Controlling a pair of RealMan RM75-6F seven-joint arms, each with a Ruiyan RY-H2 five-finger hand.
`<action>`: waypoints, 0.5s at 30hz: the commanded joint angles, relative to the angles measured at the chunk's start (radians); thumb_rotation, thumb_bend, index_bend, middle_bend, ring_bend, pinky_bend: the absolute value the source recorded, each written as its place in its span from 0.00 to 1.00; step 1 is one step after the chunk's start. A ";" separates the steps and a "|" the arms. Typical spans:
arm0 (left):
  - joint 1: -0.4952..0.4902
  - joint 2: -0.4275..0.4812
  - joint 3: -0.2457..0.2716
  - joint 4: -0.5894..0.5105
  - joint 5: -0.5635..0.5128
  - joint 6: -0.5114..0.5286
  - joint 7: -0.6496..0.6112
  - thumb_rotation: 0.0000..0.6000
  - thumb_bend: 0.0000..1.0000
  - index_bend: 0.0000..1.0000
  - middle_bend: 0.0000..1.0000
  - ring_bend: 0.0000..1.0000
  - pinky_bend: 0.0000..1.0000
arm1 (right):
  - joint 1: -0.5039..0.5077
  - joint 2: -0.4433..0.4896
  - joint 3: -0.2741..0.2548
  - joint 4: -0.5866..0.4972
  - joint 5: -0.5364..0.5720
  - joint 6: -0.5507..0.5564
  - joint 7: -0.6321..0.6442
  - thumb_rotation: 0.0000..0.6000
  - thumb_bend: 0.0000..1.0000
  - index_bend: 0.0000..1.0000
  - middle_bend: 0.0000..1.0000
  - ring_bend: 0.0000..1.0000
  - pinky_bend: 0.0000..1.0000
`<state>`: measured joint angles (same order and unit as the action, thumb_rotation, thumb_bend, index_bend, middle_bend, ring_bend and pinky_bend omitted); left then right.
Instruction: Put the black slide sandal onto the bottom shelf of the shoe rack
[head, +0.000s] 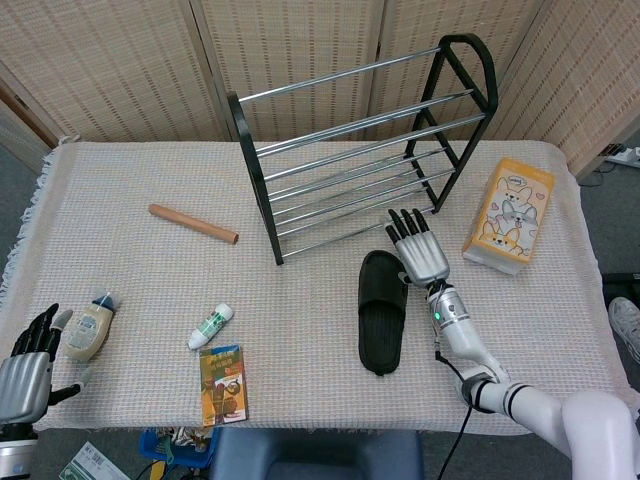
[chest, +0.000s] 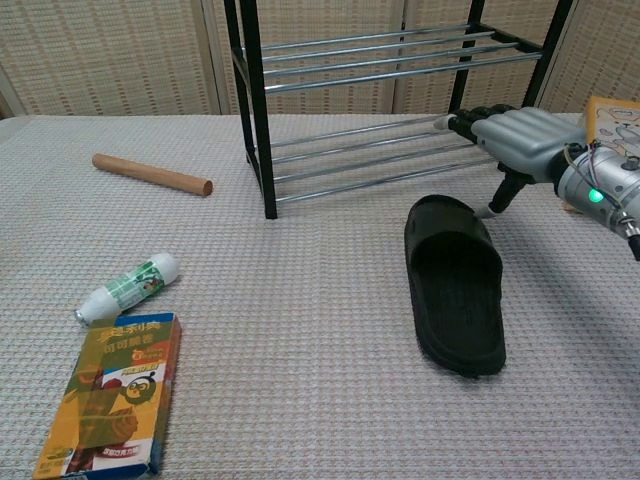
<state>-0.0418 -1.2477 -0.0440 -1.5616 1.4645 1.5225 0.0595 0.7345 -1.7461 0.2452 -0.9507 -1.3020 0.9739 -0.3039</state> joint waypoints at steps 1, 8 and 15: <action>0.004 0.002 0.000 -0.001 -0.002 0.004 -0.001 1.00 0.24 0.11 0.00 0.00 0.17 | -0.004 0.015 -0.015 -0.073 -0.039 0.029 0.063 1.00 0.02 0.00 0.00 0.00 0.00; 0.007 0.003 0.003 -0.005 -0.002 0.003 0.006 1.00 0.24 0.11 0.00 0.00 0.17 | -0.063 0.176 -0.140 -0.340 -0.198 0.111 0.138 1.00 0.08 0.00 0.00 0.00 0.00; 0.002 0.001 0.004 -0.020 0.012 0.004 0.021 1.00 0.24 0.11 0.00 0.00 0.17 | -0.079 0.287 -0.262 -0.515 -0.344 0.120 0.173 1.00 0.31 0.00 0.13 0.00 0.00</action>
<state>-0.0396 -1.2464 -0.0400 -1.5813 1.4759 1.5264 0.0802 0.6671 -1.4981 0.0284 -1.4207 -1.5979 1.0859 -0.1550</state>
